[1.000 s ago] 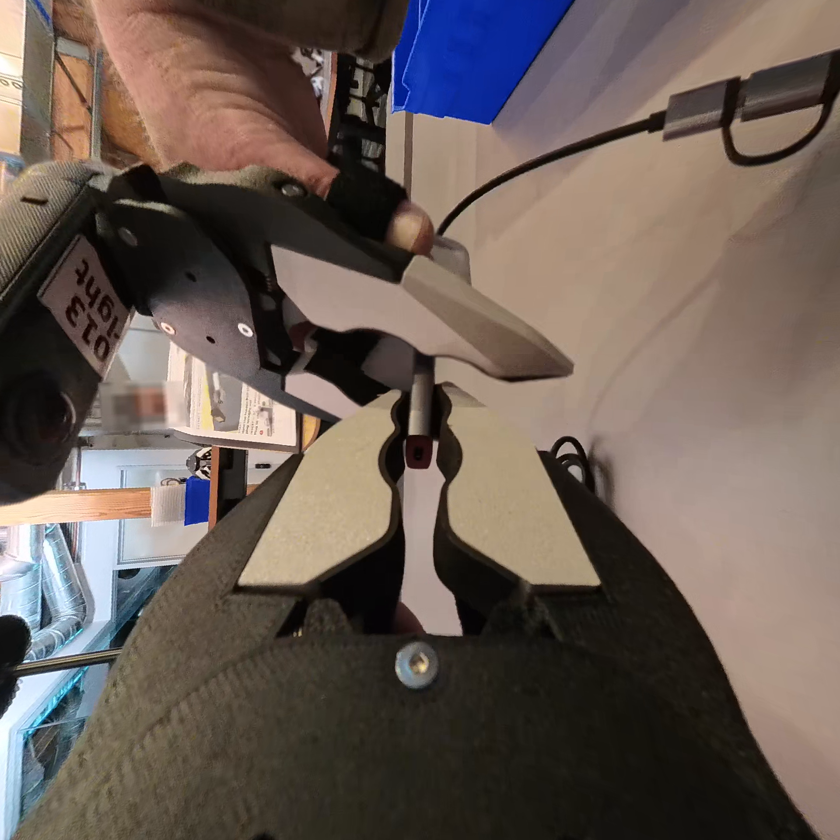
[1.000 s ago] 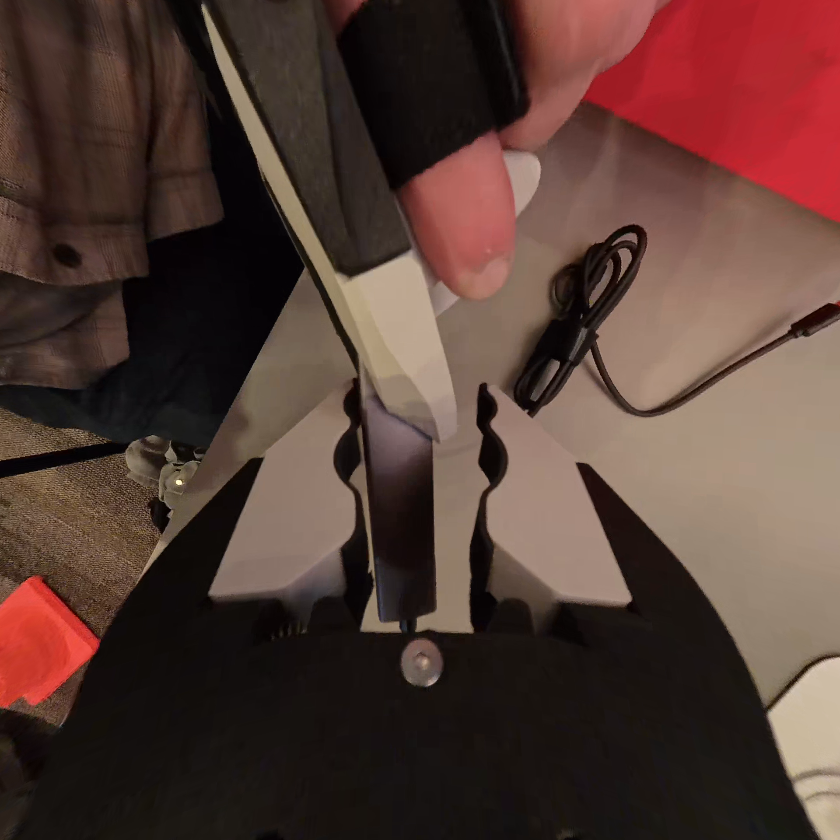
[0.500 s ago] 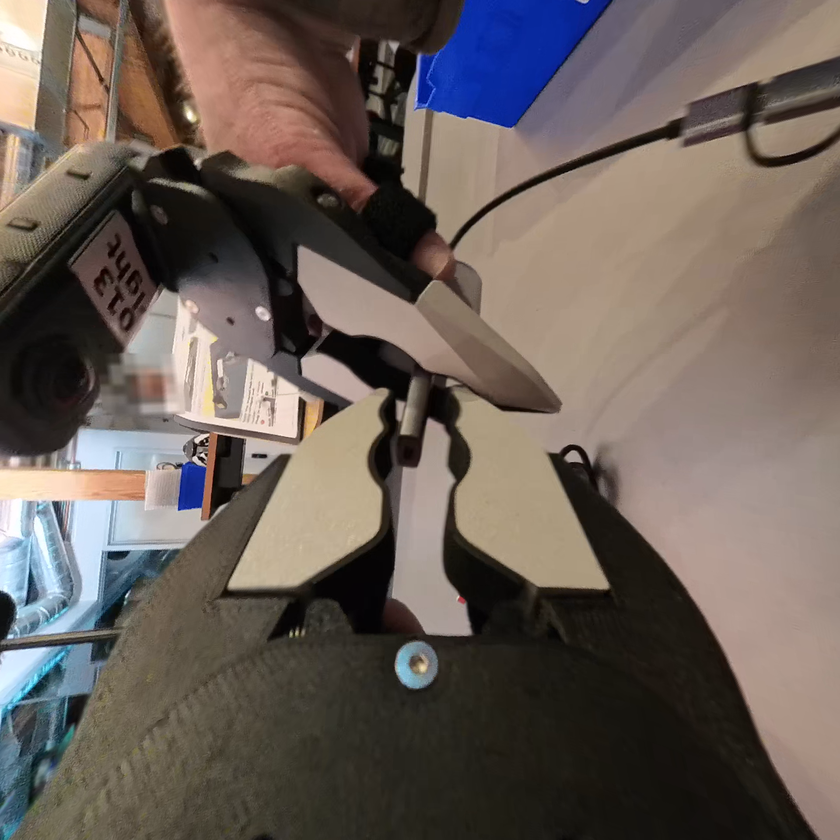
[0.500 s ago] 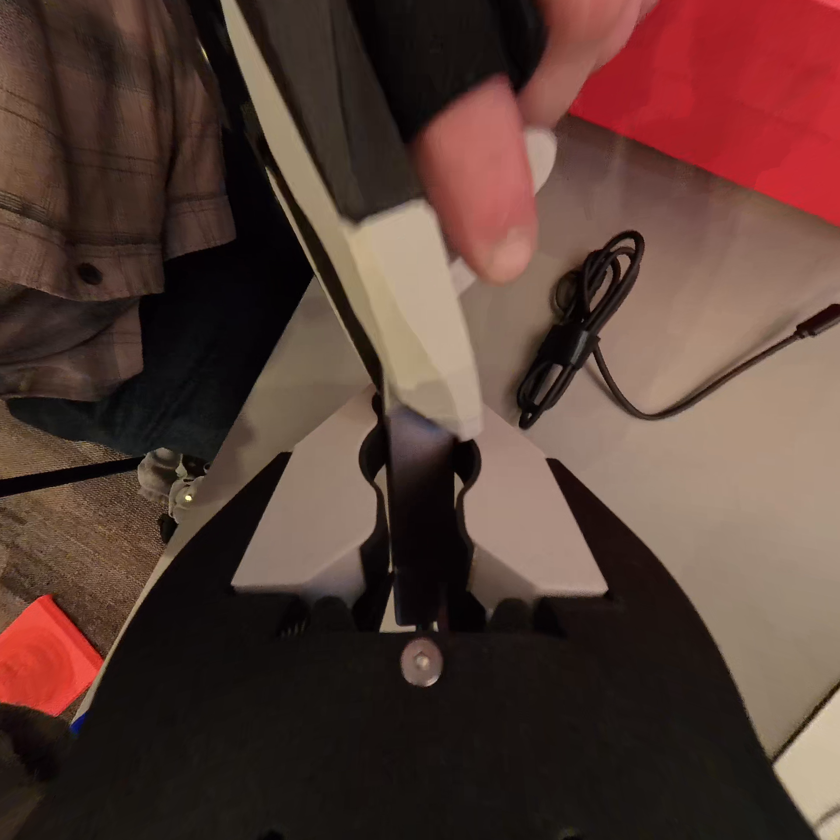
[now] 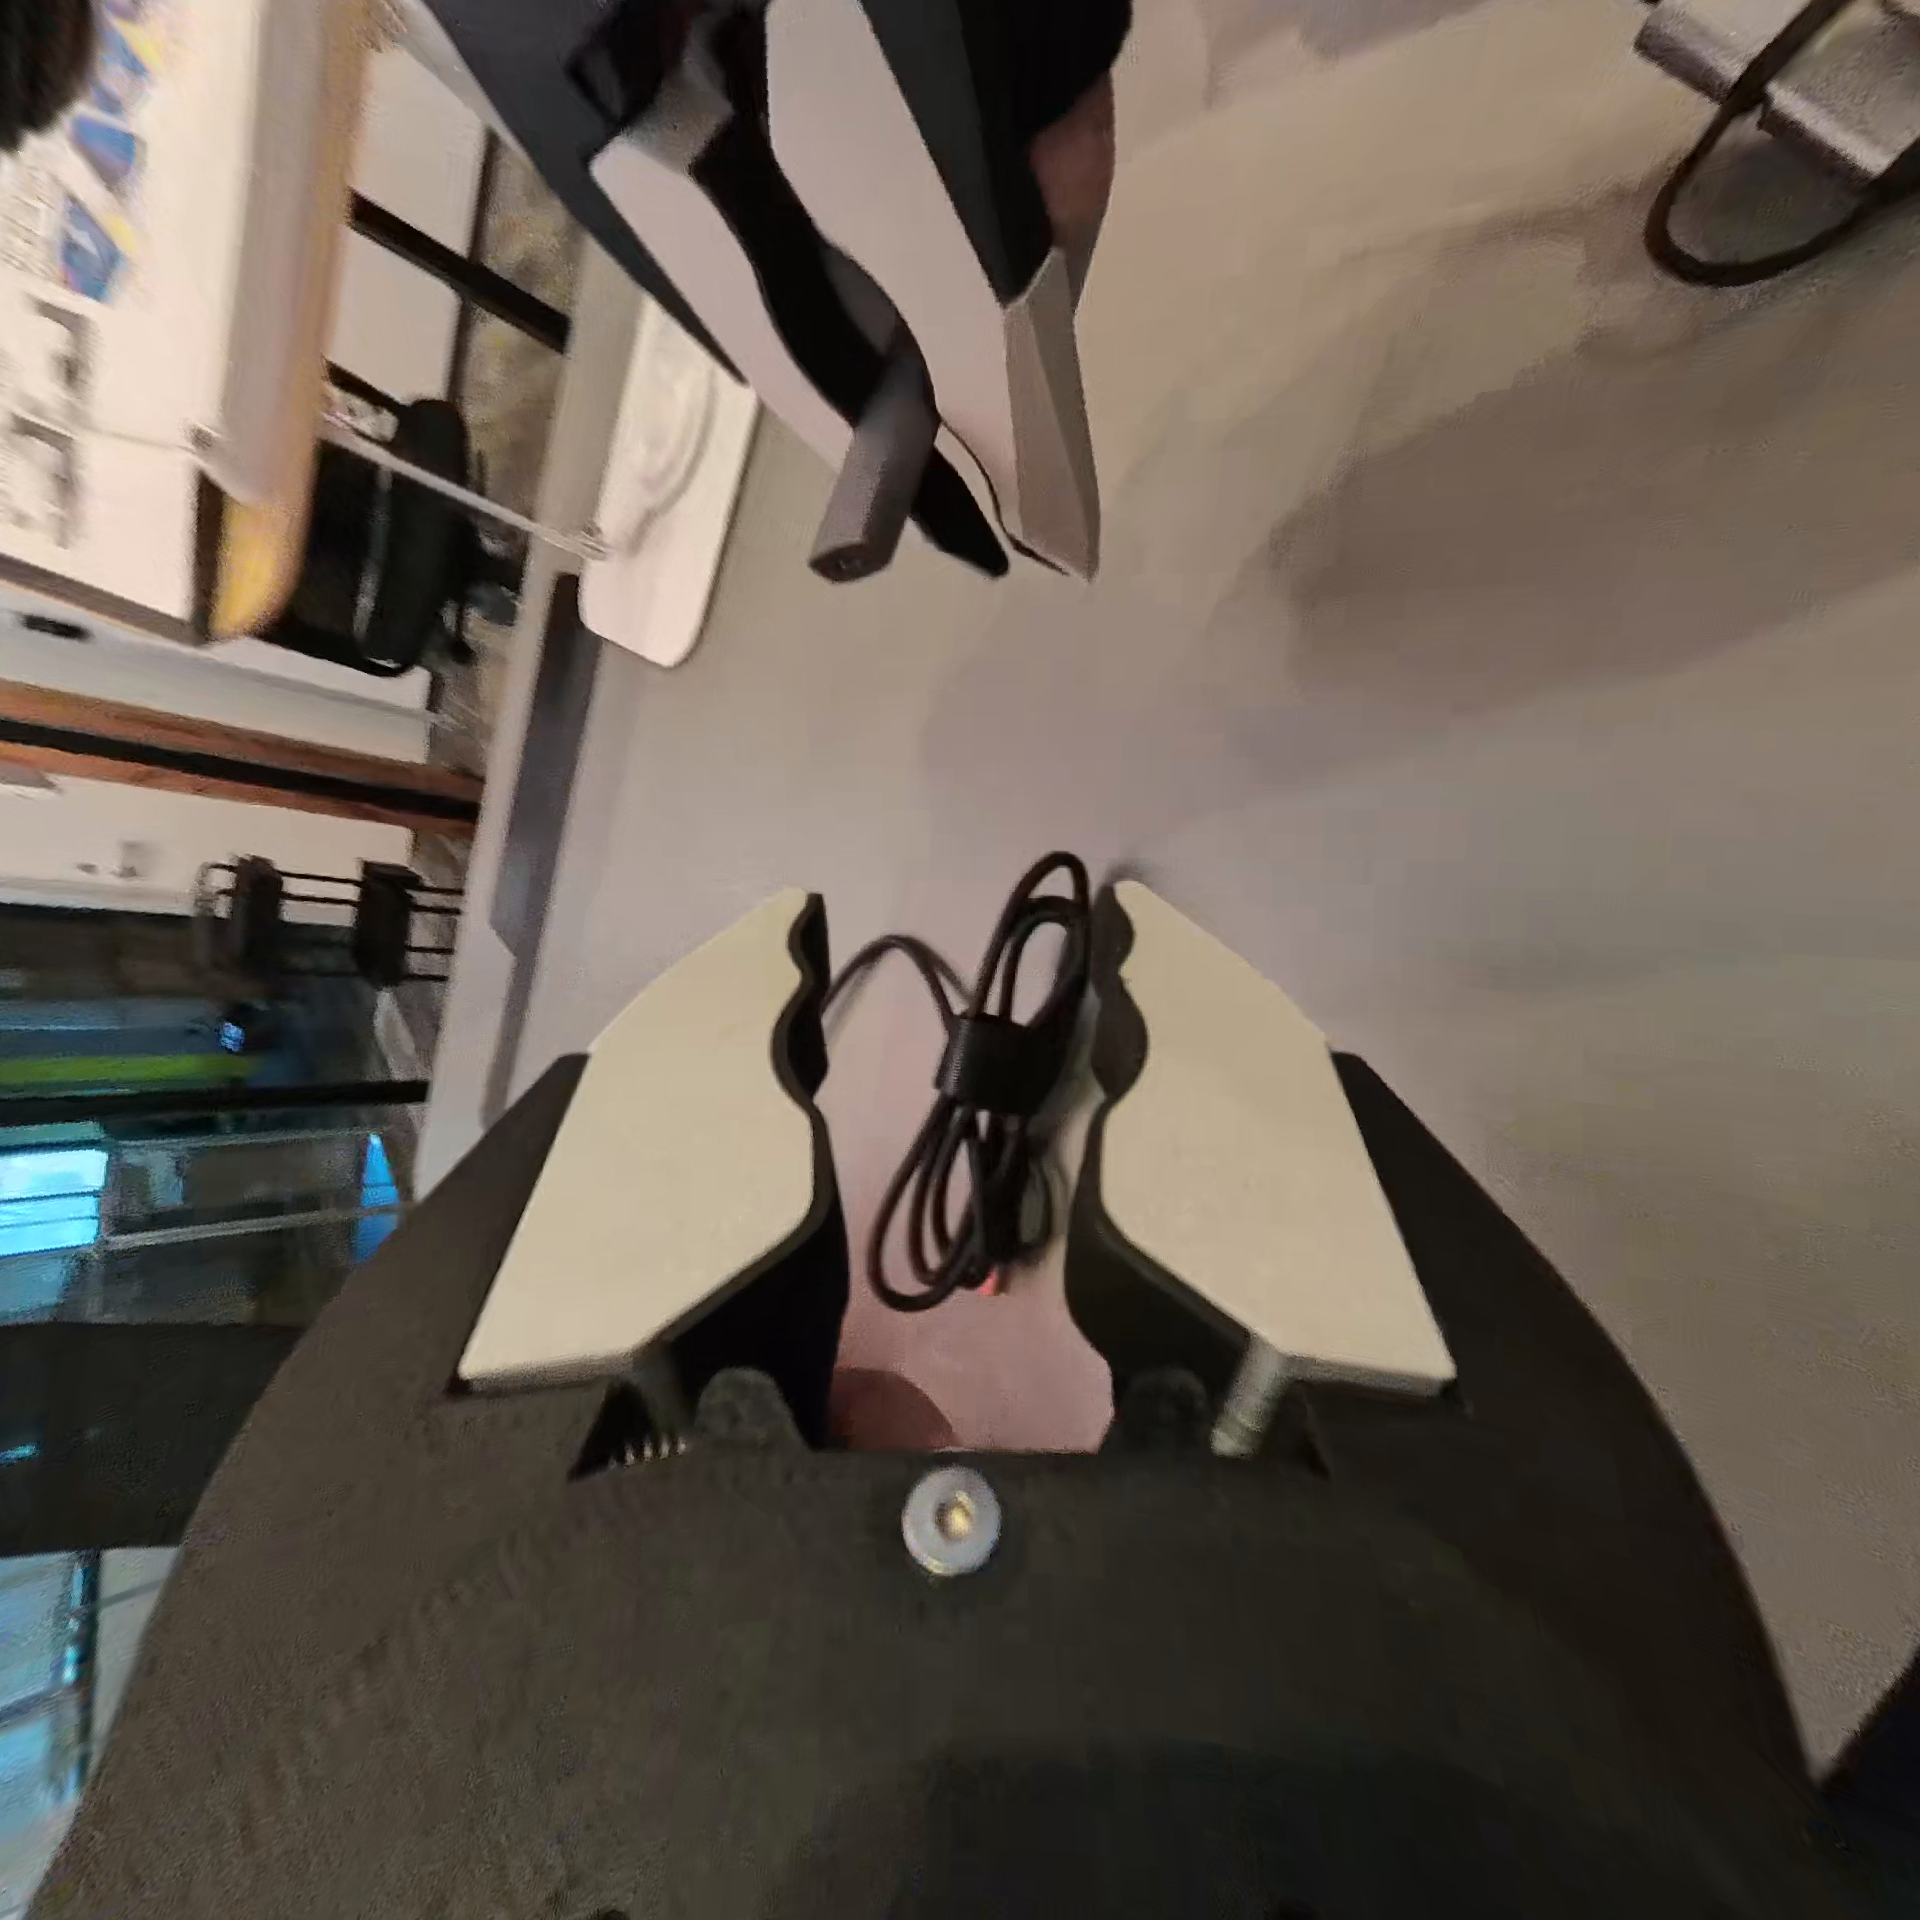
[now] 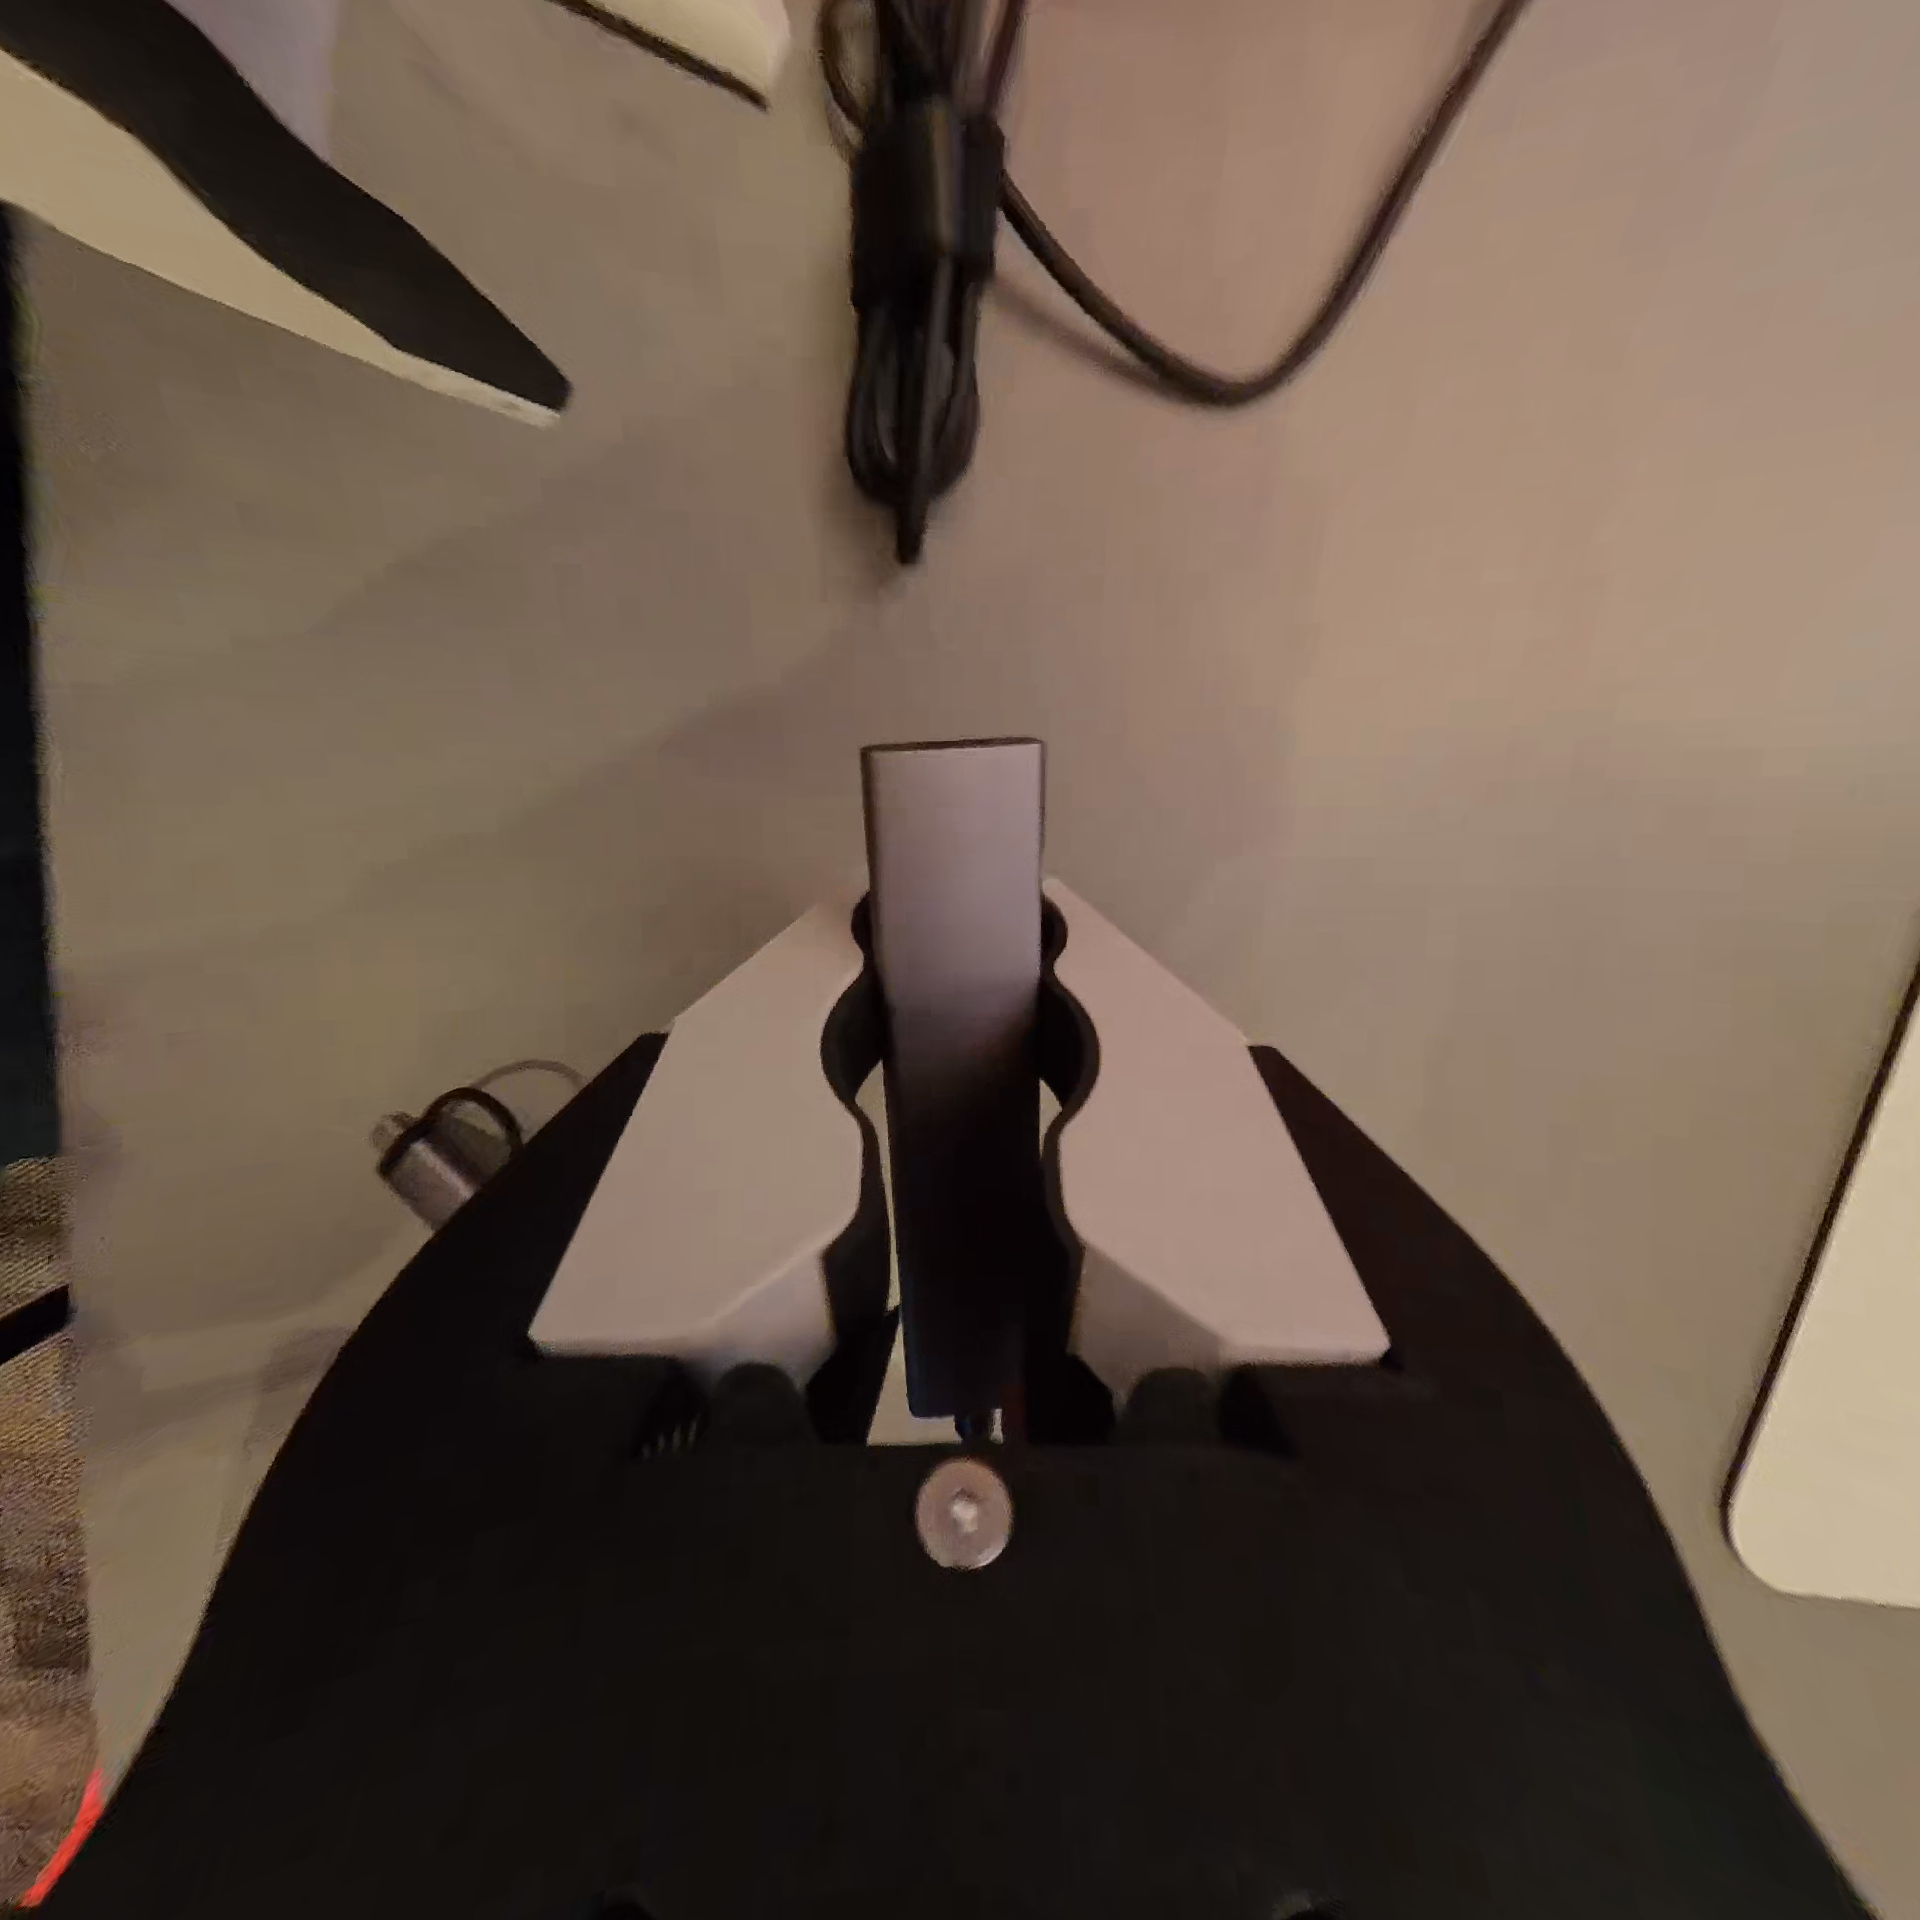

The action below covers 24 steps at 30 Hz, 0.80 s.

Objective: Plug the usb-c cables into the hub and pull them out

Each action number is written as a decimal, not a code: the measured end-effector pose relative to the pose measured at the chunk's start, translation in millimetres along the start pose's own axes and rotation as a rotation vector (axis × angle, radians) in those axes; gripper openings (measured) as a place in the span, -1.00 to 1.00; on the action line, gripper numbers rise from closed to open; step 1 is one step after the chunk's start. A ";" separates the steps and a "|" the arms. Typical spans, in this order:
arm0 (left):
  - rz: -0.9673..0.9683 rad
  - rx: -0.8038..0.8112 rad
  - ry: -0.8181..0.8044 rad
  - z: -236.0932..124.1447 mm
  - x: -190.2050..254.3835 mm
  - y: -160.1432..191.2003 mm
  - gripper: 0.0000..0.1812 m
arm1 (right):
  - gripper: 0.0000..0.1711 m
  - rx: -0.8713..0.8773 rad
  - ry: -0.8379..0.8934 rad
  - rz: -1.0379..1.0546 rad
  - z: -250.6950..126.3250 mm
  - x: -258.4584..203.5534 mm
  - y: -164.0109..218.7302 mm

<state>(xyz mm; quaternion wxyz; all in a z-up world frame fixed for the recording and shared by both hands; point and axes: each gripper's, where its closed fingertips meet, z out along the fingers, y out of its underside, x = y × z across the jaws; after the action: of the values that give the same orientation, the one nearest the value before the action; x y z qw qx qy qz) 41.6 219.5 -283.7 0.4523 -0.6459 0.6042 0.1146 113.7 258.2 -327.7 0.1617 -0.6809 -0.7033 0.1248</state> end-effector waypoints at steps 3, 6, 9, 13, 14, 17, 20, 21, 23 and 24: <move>-0.031 -0.046 0.069 12.8 11.5 5.0 -0.46 | -0.75 -0.046 0.017 0.030 14.3 2.3 18.0; -0.051 -0.087 0.124 25.5 18.9 7.8 -0.45 | -0.74 -0.064 0.012 0.044 25.4 -0.1 28.5; -0.101 -0.141 0.184 37.8 26.2 13.8 -0.43 | -0.75 -0.015 0.002 0.071 26.3 -0.9 24.5; -0.168 -0.218 0.228 50.4 30.0 26.3 -0.42 | -0.76 0.006 -0.002 0.081 27.0 -1.9 24.1; -0.190 -0.237 0.254 52.3 33.3 29.2 -0.43 | -0.76 0.011 -0.002 0.084 27.1 -2.1 24.0; -0.178 -0.250 0.293 52.1 38.0 31.2 -0.83 | -0.76 0.017 -0.005 0.091 27.1 -2.6 23.9; -0.039 -0.264 0.416 41.7 59.8 32.4 -0.96 | -0.75 0.010 -0.005 0.081 26.8 -3.5 24.5; 0.033 -0.264 0.425 37.2 62.4 33.4 -0.96 | -0.75 0.006 -0.004 0.077 26.6 -3.9 24.8; 0.110 -0.285 0.481 24.9 69.3 38.4 -0.96 | -0.75 0.000 0.000 0.075 26.0 -4.0 26.0; 0.153 -0.291 0.519 17.6 73.0 42.1 -0.96 | -0.75 -0.002 0.002 0.073 25.7 -3.9 26.7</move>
<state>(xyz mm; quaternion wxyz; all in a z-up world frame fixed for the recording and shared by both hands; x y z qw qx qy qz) 29.2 188.8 -363.2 0.1757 -0.6644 0.7236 0.0648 128.1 256.6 -362.0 0.1570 -0.7066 -0.6778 0.1293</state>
